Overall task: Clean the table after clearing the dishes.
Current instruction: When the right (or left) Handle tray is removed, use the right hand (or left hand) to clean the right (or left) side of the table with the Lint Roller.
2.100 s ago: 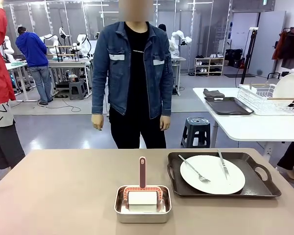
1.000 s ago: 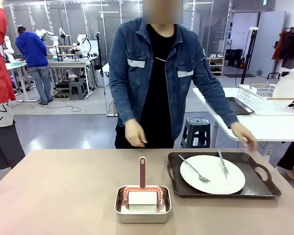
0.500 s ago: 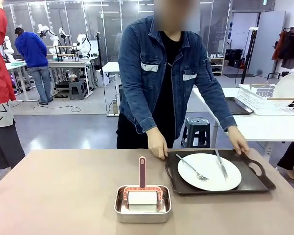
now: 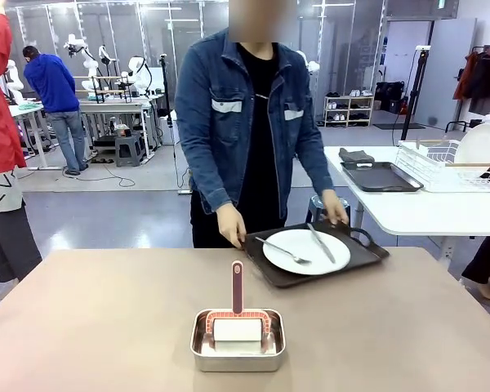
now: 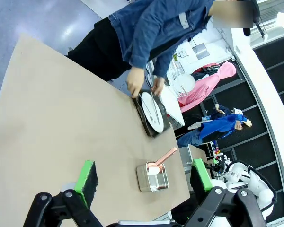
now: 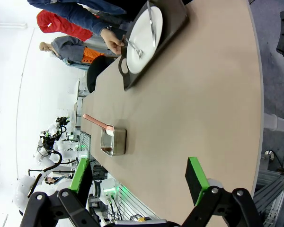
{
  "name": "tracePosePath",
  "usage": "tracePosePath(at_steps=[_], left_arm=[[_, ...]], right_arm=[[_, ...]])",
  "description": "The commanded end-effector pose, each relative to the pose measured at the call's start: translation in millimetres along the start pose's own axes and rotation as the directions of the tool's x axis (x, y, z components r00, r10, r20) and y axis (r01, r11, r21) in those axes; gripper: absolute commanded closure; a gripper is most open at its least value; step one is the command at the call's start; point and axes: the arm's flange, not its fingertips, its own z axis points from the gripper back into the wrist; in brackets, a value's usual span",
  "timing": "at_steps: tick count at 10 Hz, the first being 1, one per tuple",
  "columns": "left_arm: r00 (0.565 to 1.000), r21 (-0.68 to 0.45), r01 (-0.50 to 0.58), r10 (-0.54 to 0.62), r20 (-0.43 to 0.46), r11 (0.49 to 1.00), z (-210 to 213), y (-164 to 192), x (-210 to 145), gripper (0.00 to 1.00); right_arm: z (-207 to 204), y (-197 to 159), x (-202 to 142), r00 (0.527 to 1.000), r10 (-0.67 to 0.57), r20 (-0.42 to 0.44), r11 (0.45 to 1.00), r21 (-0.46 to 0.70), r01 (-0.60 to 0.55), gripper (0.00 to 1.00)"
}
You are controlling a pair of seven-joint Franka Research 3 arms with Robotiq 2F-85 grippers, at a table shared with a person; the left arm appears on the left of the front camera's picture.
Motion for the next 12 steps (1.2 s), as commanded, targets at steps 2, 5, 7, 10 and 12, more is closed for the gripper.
tracePosePath(at_steps=[2, 5, 7, 10, 12], left_arm=[[1.000, -0.007, 0.000, 0.000, -0.009, 1.000, 5.2, -1.4, -0.7, 0.00], [1.000, -0.007, 0.000, 0.000, -0.009, 1.000, 5.2, -1.4, -0.7, 0.00], [1.000, -0.007, 0.000, 0.000, -0.009, 1.000, 5.2, -1.4, -0.7, 0.00], [1.000, -0.007, 0.000, 0.000, -0.009, 1.000, 5.2, -1.4, -0.7, 0.00], [1.000, -0.007, 0.000, 0.000, -0.009, 1.000, 5.2, -1.4, -0.7, 0.00]], right_arm=[[1.2, 3.7, -1.5, 1.000, 0.002, 0.001, 1.000, 0.002, -0.002, 0.00], [0.0, 0.0, 0.0, 1.000, 0.000, 0.000, 1.000, 0.000, 0.000, 0.00], [-15.6, 110.0, 27.3, 0.938, 0.334, -0.089, 0.921, -0.180, -0.345, 0.00], [-118.6, 270.4, 38.1, 0.656, 0.644, -0.394, 0.627, -0.220, -0.747, 0.00], [-231.3, 338.5, 6.7, 0.399, 0.685, -0.609, 0.389, -0.157, -0.908, 0.00]])
